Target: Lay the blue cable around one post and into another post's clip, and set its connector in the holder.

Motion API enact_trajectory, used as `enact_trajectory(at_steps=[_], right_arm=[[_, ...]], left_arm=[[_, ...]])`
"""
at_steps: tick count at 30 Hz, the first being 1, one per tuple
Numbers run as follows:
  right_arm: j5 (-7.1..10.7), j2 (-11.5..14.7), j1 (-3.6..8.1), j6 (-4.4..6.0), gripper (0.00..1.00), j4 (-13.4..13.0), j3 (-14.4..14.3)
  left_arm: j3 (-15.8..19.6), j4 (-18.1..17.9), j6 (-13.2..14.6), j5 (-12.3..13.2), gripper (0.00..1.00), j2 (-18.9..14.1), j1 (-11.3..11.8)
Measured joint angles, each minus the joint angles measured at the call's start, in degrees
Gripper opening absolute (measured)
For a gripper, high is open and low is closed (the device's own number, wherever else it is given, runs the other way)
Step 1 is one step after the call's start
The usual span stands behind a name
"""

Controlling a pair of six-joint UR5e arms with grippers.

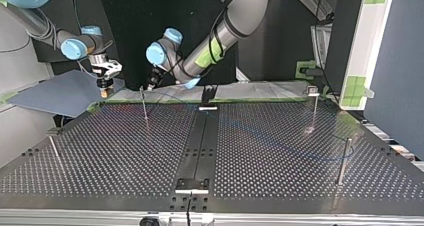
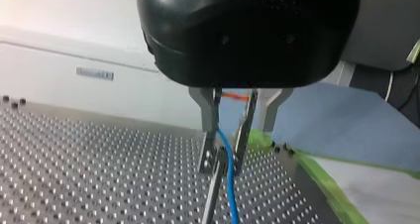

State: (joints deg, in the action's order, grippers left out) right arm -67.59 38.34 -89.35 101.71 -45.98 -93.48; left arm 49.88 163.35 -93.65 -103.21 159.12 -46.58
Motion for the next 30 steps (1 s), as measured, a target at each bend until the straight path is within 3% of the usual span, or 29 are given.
enact_trajectory(at_steps=[30], right_arm=[[0.82, -0.05, -0.34, 0.01, 0.0, 0.01, 0.0]], left_arm=[[1.79, -0.09, -0.44, 0.42, 1.0, -1.07, -1.23]])
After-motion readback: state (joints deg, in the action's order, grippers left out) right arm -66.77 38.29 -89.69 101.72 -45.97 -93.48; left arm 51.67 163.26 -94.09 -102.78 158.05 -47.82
